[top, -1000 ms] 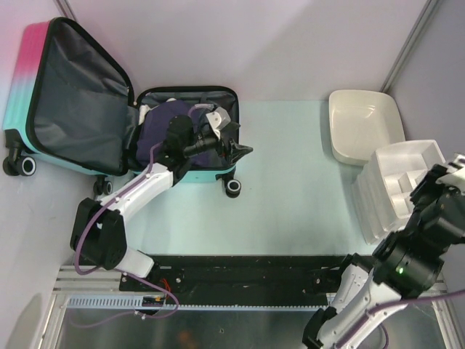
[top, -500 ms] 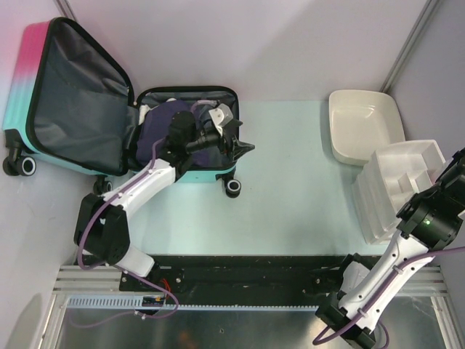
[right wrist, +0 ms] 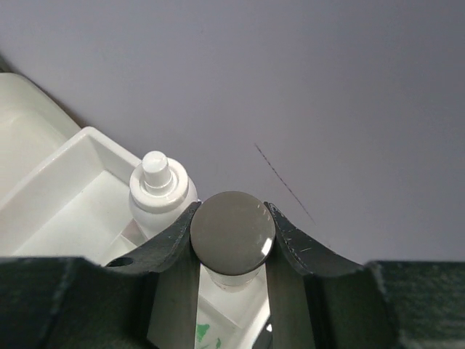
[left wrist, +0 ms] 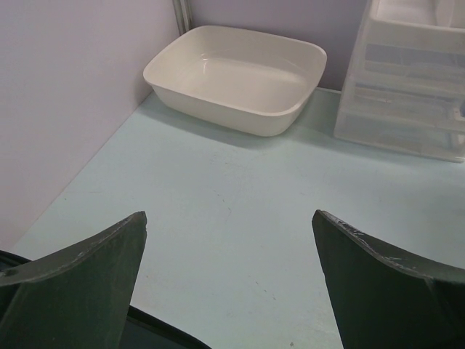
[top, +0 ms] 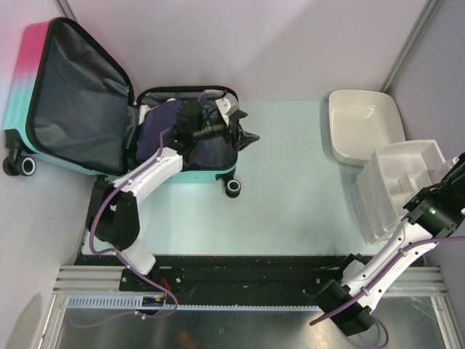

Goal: Open, take out, and arrange the luggage

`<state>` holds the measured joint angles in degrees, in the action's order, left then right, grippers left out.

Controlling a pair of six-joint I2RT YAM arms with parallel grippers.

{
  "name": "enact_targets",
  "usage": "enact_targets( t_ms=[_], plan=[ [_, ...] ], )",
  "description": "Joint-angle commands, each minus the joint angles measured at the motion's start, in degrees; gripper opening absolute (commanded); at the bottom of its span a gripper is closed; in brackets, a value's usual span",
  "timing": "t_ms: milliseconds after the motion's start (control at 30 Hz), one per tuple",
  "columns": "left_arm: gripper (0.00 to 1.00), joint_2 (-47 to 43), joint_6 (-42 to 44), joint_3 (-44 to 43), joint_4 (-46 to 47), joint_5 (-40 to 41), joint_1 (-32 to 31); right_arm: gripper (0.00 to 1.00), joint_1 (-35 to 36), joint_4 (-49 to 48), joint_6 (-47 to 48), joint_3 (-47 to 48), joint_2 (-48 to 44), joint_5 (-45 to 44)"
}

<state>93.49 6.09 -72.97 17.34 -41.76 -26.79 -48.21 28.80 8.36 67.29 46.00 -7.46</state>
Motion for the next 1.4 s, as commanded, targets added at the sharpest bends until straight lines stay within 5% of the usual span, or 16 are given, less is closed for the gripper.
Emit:
enact_targets(
  t_ms=[0, 233, 267, 300, 600, 967, 1167, 1367],
  plan=[
    [1.00, 1.2, 3.8, -4.0, -0.6, -2.2, 0.8, 0.00, -0.7, -7.2, -0.9, -1.6, 0.8, 2.5],
    [1.00, 2.9, 5.0, -6.6, -3.5, -2.5, 1.5, 0.04, -0.8, -9.1, -0.3, -6.0, 0.1, 3.1],
    [1.00, 3.4, 5.0, -6.8, -3.7, -2.3, 1.6, 0.08, -0.9, -9.3, -0.3, -6.5, 0.0, 2.9],
    [1.00, 3.5, 5.1, -7.5, -4.1, -2.4, 1.6, 0.24, -0.9, -9.3, -0.4, -6.9, -0.2, 2.9],
    [1.00, 4.9, 5.2, -9.6, -5.3, -2.4, 1.8, 0.69, -0.8, -9.2, -2.2, -6.9, -3.1, 3.6],
    [1.00, 5.6, 3.9, -10.7, -7.0, -1.7, 2.3, 0.80, 1.9, -14.5, -10.0, 1.0, -5.7, 18.4],
    [1.00, 6.6, 0.2, -12.4, -8.5, 0.5, 3.8, 0.81, 7.5, -17.0, -17.3, 7.1, 3.9, 29.9],
    [1.00, 7.9, -2.7, -17.6, -13.4, 5.1, 7.5, 0.84, 34.3, -16.5, -6.2, 12.5, 15.9, 19.7]
  ],
)
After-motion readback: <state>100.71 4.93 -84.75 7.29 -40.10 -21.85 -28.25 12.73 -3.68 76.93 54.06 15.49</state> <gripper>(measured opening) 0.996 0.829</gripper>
